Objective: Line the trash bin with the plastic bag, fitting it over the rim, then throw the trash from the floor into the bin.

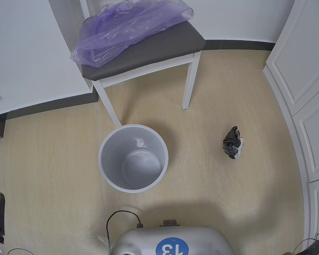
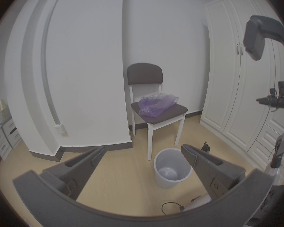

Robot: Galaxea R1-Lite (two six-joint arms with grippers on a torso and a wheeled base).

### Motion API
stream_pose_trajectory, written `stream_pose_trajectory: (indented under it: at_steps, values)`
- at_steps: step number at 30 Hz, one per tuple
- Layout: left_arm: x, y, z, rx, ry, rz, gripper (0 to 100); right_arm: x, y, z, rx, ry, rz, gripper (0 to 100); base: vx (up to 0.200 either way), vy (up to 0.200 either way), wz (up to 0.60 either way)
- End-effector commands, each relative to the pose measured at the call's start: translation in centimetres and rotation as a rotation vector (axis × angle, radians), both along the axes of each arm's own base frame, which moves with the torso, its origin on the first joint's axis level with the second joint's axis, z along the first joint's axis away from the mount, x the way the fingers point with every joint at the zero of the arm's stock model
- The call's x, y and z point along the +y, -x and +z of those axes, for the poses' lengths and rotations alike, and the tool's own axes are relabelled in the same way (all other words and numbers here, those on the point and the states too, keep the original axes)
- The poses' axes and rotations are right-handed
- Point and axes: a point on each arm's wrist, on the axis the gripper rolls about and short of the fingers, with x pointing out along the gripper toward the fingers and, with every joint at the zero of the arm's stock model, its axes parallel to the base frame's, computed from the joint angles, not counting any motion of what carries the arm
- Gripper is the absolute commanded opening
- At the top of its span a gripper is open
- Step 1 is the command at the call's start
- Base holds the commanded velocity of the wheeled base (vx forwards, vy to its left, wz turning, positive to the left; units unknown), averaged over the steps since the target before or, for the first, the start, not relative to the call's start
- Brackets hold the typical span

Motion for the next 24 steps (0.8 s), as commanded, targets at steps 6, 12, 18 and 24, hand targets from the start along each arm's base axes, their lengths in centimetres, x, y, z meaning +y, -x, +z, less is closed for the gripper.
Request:
stream_pose_trajectory:
  at_steps: [6,12,18,24]
  values:
    - [-1.3,-11.0,6.4,0.248,-0.176,-0.124,100,0.8,-11.1,4.0,0.15,-0.031,-0.087,100,0.0,0.0,0.0]
    - [-3.0,-16.7,8.1,0.253,-0.194,-0.099,100,3.4,-13.3,1.8,0.18,-0.097,-0.096,100,0.0,0.0,0.0]
    - [-3.9,-21.0,9.2,0.232,-0.196,-0.071,100,3.8,-13.6,1.7,0.157,-0.058,-0.116,100,0.0,0.0,0.0]
    - [-5.0,-23.6,11.5,0.181,-0.222,-0.029,100,3.7,-13.5,1.4,0.164,-0.052,-0.113,100,0.0,0.0,0.0]
